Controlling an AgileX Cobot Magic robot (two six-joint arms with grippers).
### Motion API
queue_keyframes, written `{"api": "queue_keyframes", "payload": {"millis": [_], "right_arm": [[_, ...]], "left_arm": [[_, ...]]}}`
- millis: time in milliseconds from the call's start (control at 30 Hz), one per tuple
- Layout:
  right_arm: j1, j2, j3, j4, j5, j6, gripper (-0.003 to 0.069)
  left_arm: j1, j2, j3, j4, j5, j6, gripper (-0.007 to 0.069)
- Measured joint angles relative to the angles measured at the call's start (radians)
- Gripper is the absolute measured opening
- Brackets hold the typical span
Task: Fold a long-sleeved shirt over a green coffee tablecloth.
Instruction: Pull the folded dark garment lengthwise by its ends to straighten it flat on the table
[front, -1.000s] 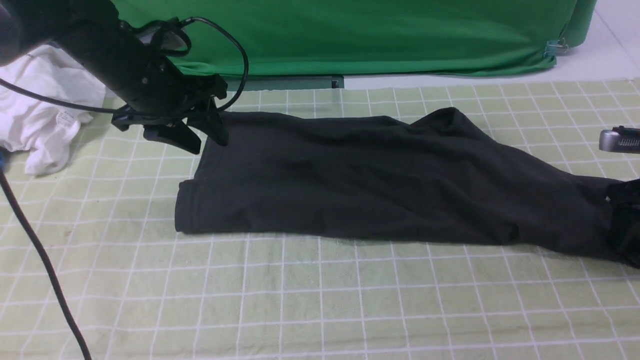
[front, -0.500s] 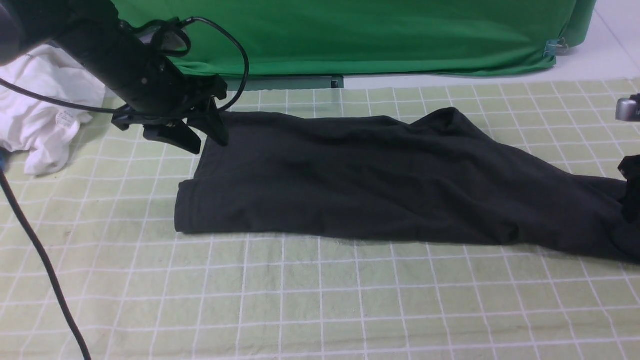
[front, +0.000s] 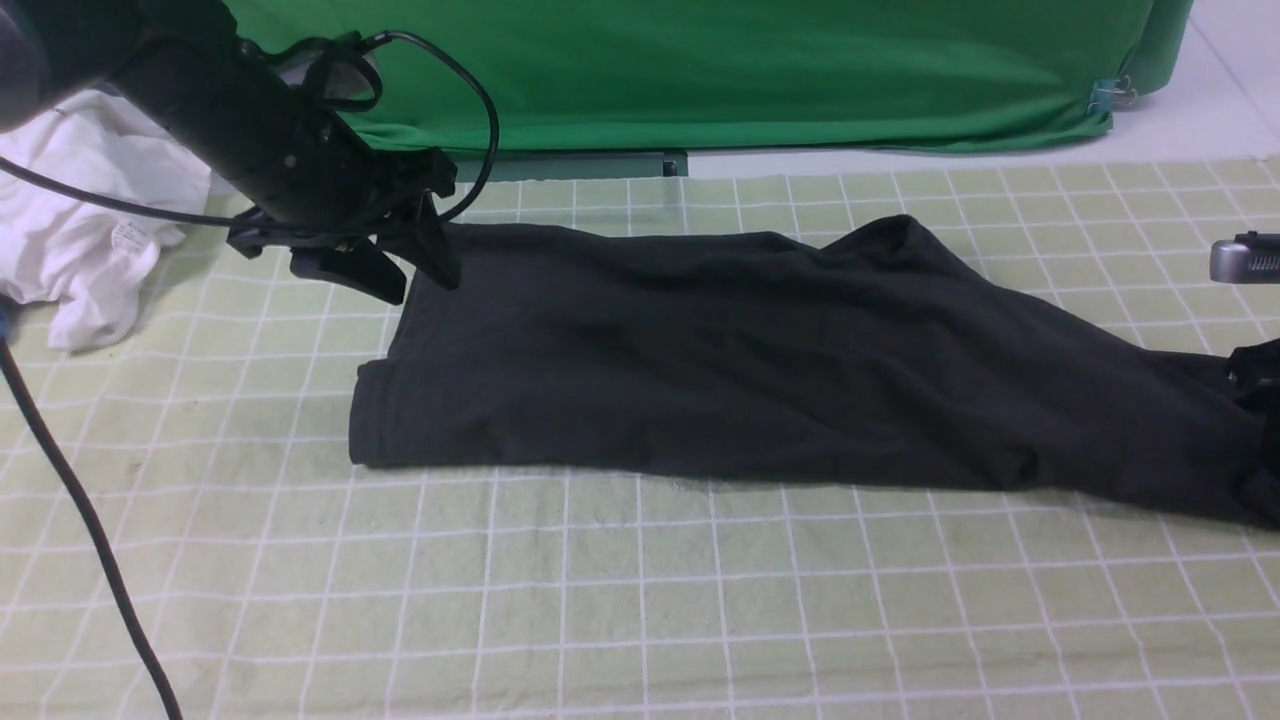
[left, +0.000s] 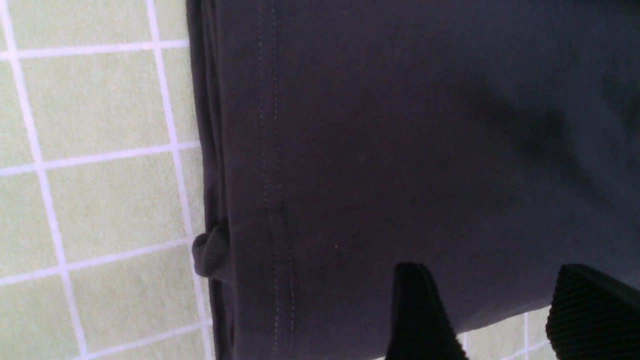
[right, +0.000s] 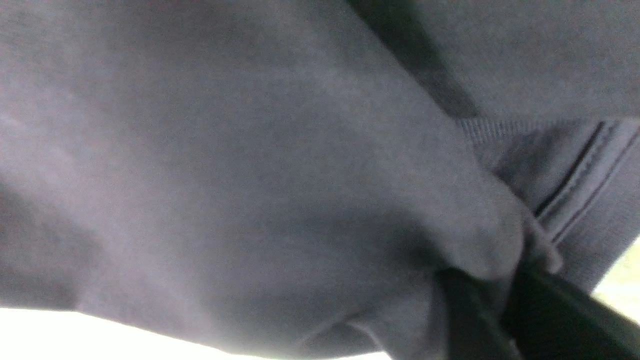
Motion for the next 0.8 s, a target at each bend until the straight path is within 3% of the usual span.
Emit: {"api": "queue_keyframes", "payload": {"millis": [33,133,367,567,667,800], "right_arm": [[0.000,0.000,-0.014,0.000,0.002,0.000,0.0051],[0.000,-0.013,-0.046,-0.015,0.002,0.000,0.0021],[0.000,-0.106,-0.071,-0.078,0.002,0.000,0.0020],[0.000,-0.108,-0.071,-0.135,-0.101,0.000,0.0023],[0.000,-0.070,-0.071,-0.158,-0.167,0.000,0.0076],[0.000,-0.014,-0.071,-0.191,-0.236,0.036,0.0300]], "left_arm": [[0.000,0.000,0.000,-0.001,-0.010,0.000,0.0358],[0.000,0.000,0.000,-0.004,-0.027,0.000,0.0358],[0.000,0.000,0.000,-0.030,-0.045,0.000,0.0358],[0.000,0.000,0.000,-0.029,-0.045,0.000,0.0358],[0.000,0.000,0.000,-0.029,-0.044,0.000,0.0358],[0.000,0.000,0.000,-0.029,-0.044,0.000,0.0358]]}}
